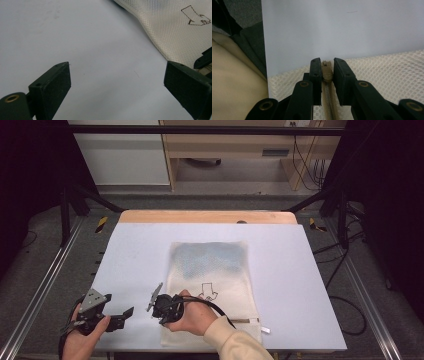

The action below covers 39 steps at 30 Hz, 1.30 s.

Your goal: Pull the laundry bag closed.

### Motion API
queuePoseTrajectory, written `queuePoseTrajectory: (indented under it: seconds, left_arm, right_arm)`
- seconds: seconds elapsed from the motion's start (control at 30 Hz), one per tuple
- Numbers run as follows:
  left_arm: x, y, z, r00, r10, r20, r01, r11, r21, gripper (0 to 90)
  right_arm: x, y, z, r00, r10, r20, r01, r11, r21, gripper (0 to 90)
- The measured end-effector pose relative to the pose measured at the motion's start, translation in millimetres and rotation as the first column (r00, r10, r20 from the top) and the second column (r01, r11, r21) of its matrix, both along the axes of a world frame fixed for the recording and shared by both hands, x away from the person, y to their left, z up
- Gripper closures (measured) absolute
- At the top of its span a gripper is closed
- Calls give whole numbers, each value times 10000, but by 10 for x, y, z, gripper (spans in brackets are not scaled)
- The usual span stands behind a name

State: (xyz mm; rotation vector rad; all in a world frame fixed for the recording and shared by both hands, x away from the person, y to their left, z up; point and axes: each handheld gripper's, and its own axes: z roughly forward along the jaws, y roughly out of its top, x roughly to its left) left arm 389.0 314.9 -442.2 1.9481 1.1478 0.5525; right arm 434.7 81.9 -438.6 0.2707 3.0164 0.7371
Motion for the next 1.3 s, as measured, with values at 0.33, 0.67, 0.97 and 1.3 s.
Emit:
queuePoseTrajectory:
  seconds: [0.33, 0.67, 0.97, 1.3]
  left_arm:
    - [-101, -92, 24, 9979, -595, -270, 583, 9972, -463, 150]
    - [-265, -479, -74, 9681, -2286, -1030, 2186, 9707, -997, 165]
    - [-227, -778, -172, 9571, -2647, -1176, 2537, 9620, -1013, 173]
    - [-110, -823, -259, 9378, -2979, -1786, 2620, 9443, -1992, 332]
  right_arm:
    - [11, -66, 78, 9998, -100, -179, 108, 9991, 405, 817]
    - [21, -135, 108, 10000, -39, -89, 46, 9967, 805, 818]
    - [27, -171, 167, 10000, -91, -22, 92, 9946, 1035, 819]
    - [7, -209, 234, 9999, -83, 93, 71, 9927, 1205, 819]
